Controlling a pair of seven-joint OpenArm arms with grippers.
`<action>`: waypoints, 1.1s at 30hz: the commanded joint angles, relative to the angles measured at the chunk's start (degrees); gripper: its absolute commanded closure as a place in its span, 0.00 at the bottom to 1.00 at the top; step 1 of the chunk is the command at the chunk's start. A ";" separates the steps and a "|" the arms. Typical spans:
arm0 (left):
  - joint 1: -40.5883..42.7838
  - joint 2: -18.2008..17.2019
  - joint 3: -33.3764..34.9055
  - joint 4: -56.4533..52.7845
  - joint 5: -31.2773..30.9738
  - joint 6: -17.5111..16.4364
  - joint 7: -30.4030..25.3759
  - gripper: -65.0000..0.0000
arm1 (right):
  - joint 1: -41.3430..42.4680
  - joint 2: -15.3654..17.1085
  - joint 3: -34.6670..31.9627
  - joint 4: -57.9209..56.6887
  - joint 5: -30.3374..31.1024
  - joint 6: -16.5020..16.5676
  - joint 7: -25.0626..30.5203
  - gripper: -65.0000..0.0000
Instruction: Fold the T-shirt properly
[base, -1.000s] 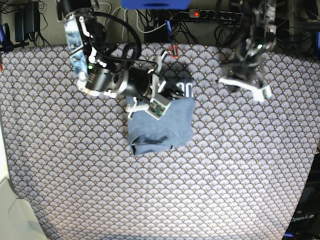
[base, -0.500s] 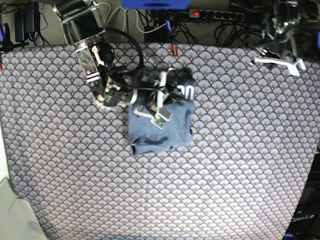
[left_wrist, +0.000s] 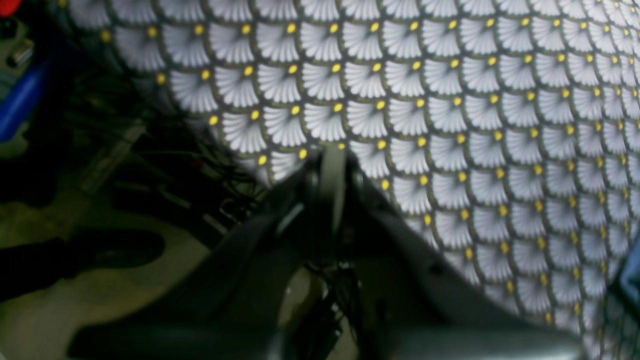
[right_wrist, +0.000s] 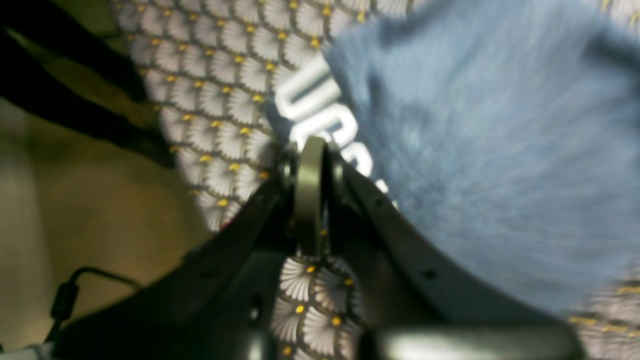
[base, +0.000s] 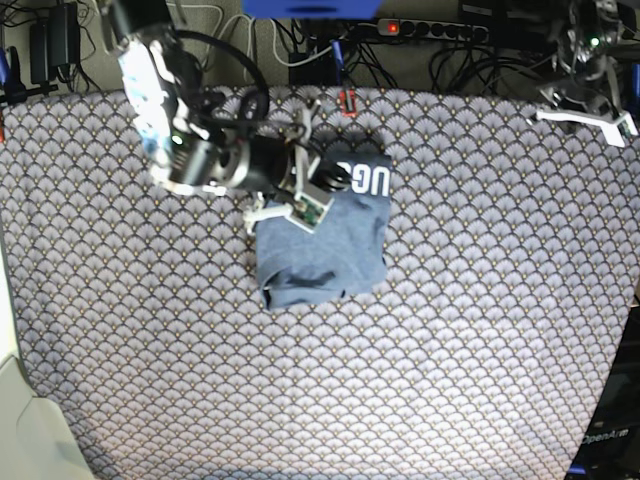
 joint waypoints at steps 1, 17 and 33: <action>1.39 -0.46 -0.31 0.89 0.26 -0.17 -0.83 0.99 | -0.99 0.23 0.00 3.21 0.74 0.38 -0.47 1.00; 10.88 3.85 18.15 -12.03 24.79 -12.48 -1.54 0.99 | -38.09 16.41 13.72 2.41 0.74 0.38 24.32 1.00; -17.25 8.07 28.35 -79.63 24.97 -12.21 -32.04 0.99 | -14.01 12.54 8.09 -84.27 0.74 0.38 66.79 1.00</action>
